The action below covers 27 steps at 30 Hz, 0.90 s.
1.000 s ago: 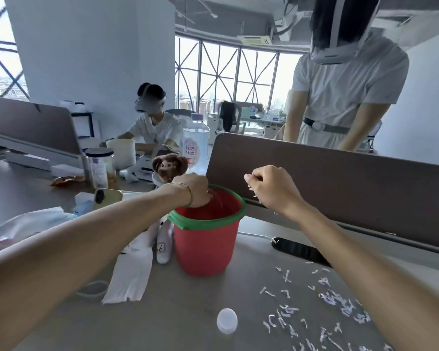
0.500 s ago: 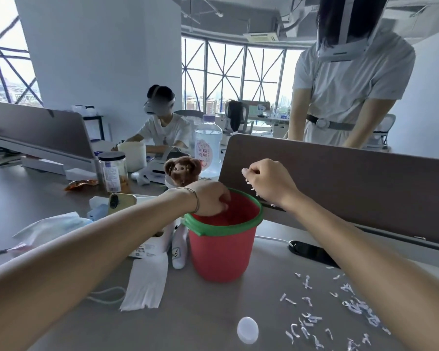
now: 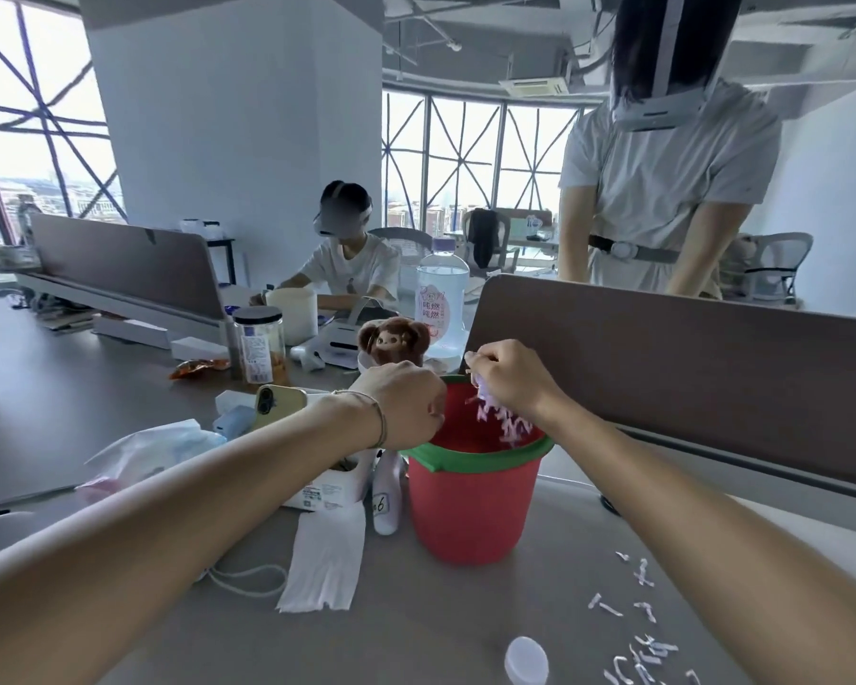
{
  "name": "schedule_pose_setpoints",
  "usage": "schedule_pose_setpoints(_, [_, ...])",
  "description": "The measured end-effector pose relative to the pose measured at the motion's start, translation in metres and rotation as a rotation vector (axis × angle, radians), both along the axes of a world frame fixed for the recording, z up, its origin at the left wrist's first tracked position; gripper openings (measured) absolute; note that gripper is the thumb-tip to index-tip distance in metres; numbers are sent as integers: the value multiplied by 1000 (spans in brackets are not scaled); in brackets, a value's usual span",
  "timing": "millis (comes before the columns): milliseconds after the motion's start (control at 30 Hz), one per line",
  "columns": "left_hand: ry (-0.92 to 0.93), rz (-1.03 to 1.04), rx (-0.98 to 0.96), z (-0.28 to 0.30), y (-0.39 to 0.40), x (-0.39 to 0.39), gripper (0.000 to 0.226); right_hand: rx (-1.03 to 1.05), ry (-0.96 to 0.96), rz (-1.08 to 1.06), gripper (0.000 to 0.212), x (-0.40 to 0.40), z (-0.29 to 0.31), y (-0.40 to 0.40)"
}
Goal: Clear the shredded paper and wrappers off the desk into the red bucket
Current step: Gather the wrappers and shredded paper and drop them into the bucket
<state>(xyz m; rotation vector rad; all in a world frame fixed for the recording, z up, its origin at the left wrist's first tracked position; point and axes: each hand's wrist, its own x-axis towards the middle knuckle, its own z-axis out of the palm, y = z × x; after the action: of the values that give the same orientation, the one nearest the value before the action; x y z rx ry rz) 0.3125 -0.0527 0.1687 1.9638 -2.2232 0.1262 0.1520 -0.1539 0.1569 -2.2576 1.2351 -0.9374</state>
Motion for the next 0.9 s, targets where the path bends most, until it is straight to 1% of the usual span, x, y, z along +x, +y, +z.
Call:
schedule_pose_setpoints(100, [8, -11, 2, -2, 1, -1, 19, 25, 52, 7, 28, -2, -1, 4])
schedule_pose_setpoints(200, [14, -2, -1, -3, 2, -2, 19, 58, 112, 39, 18, -5, -1, 9])
schedule_pose_setpoints(300, [11, -1, -5, -3, 6, -5, 19, 99, 139, 72, 15, -8, 0, 14])
schedule_pose_setpoints(433, [23, -2, -32, -1, 11, -10, 20, 117, 187, 119, 18, -16, 4, 22])
schedule_pose_setpoints(567, [22, -30, -101, -2, 15, -23, 23, 13, 238, 95, 19, -33, 10, 39])
schedule_pose_setpoints(733, [68, -29, -281, -3, 22, -56, 29, -183, 253, -85, 18, -68, 18, 68])
schedule_pose_setpoints(900, [156, -122, -359, -7, 30, -106, 26, -271, 264, -186, 20, -118, 22, 105])
